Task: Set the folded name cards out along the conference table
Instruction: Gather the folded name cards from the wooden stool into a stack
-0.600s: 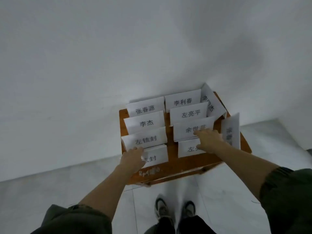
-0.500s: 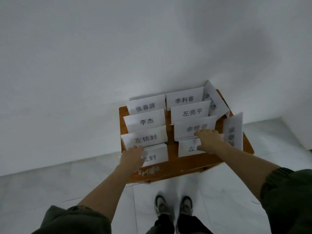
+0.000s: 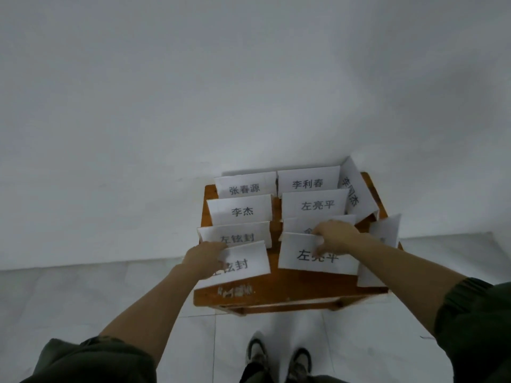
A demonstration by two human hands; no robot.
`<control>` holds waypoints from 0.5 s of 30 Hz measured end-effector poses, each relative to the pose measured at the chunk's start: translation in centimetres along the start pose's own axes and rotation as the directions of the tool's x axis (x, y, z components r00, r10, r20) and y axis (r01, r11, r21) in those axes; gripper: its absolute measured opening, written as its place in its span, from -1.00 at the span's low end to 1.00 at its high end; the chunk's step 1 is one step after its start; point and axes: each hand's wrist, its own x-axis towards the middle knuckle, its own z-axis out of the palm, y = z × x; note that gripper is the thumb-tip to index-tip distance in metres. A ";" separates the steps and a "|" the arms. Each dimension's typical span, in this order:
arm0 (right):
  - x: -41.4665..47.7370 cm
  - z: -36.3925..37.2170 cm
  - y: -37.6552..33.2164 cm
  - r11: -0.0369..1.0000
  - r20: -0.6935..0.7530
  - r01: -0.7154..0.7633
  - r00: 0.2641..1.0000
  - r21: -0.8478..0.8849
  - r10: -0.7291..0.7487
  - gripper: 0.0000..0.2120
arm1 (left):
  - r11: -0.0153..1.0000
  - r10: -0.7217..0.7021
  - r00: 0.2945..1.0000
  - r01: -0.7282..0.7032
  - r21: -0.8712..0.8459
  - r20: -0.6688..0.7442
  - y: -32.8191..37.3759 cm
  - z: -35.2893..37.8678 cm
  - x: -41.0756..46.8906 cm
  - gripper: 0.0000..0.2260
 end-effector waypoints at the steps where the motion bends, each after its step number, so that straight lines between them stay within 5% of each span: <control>1: 0.0 -1.1 -0.2 1.000 -0.007 0.021 1.000 0.001 -0.021 -0.53 | 1.000 0.000 1.000 0.000 -0.022 -0.009 0.1 -1.0 -0.1 -0.54; 15: 2.2 -16.6 -5.1 0.970 -0.243 0.126 0.954 -0.208 -0.176 -0.46 | 0.998 -0.035 0.981 0.025 -0.051 -0.193 -2.5 -11.7 -1.3 -0.66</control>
